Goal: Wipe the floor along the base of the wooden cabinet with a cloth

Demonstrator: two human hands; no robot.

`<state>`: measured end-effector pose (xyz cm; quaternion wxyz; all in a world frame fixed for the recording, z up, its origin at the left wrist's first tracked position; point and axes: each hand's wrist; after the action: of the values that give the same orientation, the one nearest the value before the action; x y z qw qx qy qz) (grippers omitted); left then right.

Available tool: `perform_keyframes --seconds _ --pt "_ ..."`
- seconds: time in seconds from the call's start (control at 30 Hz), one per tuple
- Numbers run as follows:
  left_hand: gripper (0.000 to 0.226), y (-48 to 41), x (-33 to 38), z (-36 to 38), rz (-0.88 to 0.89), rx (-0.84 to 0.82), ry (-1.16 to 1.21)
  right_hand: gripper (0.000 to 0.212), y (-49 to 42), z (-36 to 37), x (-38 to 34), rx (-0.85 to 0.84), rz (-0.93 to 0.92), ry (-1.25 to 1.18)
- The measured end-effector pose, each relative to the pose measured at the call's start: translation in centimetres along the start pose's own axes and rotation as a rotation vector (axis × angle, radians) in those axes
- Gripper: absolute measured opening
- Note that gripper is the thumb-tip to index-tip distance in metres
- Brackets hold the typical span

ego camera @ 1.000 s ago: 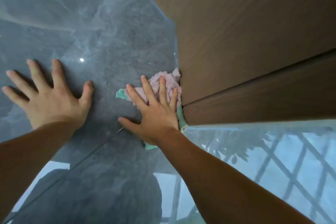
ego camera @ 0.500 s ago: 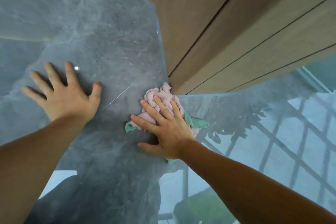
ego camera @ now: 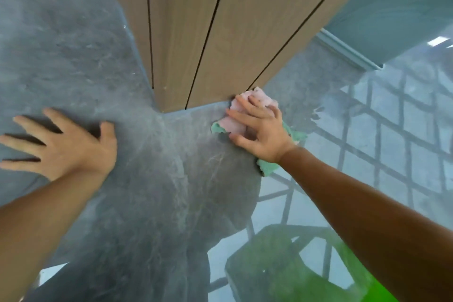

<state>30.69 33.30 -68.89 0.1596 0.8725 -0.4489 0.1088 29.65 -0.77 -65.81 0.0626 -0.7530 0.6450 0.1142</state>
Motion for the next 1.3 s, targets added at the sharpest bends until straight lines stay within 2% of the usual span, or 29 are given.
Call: perform_keyframes --seconds 0.03,0.1,0.17,0.2,0.23,0.3,0.37,0.43,0.5,0.53,0.6,0.63,0.67,0.73,0.8,0.87,0.93,1.03,1.07,1.1,1.2,1.27,1.3 --pt "0.080 0.9 0.9 0.1 0.111 0.026 0.004 0.059 0.2 -0.3 -0.2 0.148 0.085 -0.057" --pt "0.053 3.4 3.2 0.3 0.421 0.012 0.123 0.060 0.9 -0.6 -0.1 0.340 0.411 -0.211" --pt "0.033 6.3 6.5 0.9 0.632 -0.154 0.344 0.062 1.3 -0.5 0.0 0.294 0.747 -0.343" --pt "0.024 7.8 8.1 1.2 0.629 -0.263 0.439 0.055 1.4 -0.4 -0.2 0.244 0.834 -0.369" --pt "0.019 9.0 9.5 1.6 0.549 -0.377 0.515 0.041 1.4 -0.3 -0.6 0.221 0.880 -0.415" --pt "0.021 11.0 11.5 2.5 0.245 -0.624 0.639 0.022 1.7 -0.4 -2.3 0.204 0.937 -0.604" --pt "0.030 12.8 12.0 2.1 -0.057 -0.852 0.735 0.018 2.8 -1.1 -4.3 0.140 1.014 -0.935" --pt "0.039 14.3 11.2 -0.6 -0.183 -0.981 0.719 0.006 4.8 -3.4 -7.1 0.055 1.037 -1.298" --pt "0.053 15.7 10.1 -5.1 -0.233 -1.070 0.690 0.024 6.9 -7.2 -9.8 -0.019 1.020 -1.561" --pt "0.067 16.4 9.7 -7.7 -0.257 -1.110 0.679 0.035 8.1 -9.4 -11.1 -0.059 1.008 -1.656" --pt "0.095 18.0 9.3 -13.4 -0.233 -1.117 0.624 0.044 10.7 -14.9 -13.6 -0.110 1.016 -1.757" --pt "0.098 19.2 9.7 -16.5 -0.169 -1.094 0.587 0.042 12.1 -17.9 -14.7 -0.104 1.026 -1.772" --pt "0.091 20.6 10.3 -19.7 -0.083 -1.070 0.560 0.036 13.6 -20.9 -15.8 -0.068 1.044 -1.740" --pt "0.056 24.1 12.1 -25.8 0.112 -1.020 0.474 0.025 17.3 -27.1 -17.6 0.066 1.108 -1.571" --pt "0.034 27.8 13.7 -31.1 0.295 -0.976 0.334 0.030 21.5 -32.7 -18.6 0.162 1.178 -1.423" --pt "0.025 31.7 15.0 -35.1 0.419 -0.989 0.245 0.043 26.5 -37.7 -19.0 0.221 1.212 -1.309" --pt "0.021 35.6 16.2 -38.4 0.470 -1.052 0.222 0.060 31.5 -42.1 -18.6 0.227 1.147 -1.270" --pt "0.031 41.2 17.0 -40.8 0.463 -1.174 0.230 0.093 38.2 -46.7 -17.2 0.141 1.100 -1.195" --pt "0.035 42.9 17.2 -41.0 0.451 -1.200 0.229 0.096 40.2 -47.7 -16.7 0.113 1.115 -1.133" --pt "0.035 44.6 17.3 -41.0 0.425 -1.234 0.230 0.089 42.1 -48.4 -16.4 0.103 1.136 -1.067" --pt "0.024 49.1 17.5 -39.9 0.342 -1.328 0.223 0.042 46.8 -48.1 -16.0 0.108 1.273 -0.862" --pt "0.018 51.5 17.6 -38.7 0.321 -1.352 0.214 0.025 48.4 -46.9 -16.0 0.137 1.367 -0.753" --pt "0.024 52.3 17.9 -38.5 0.308 -1.373 0.196 0.023 49.0 -46.3 -15.9 0.147 1.401 -0.719"
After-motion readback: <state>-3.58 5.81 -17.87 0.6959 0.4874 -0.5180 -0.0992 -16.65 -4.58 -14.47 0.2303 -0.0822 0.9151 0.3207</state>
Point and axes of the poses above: each hand's wrist, its own y-axis away from the middle knuckle, its own z-axis out of the palm, x = y × z, and after that the axes turned 5 degrees about x, right-handed
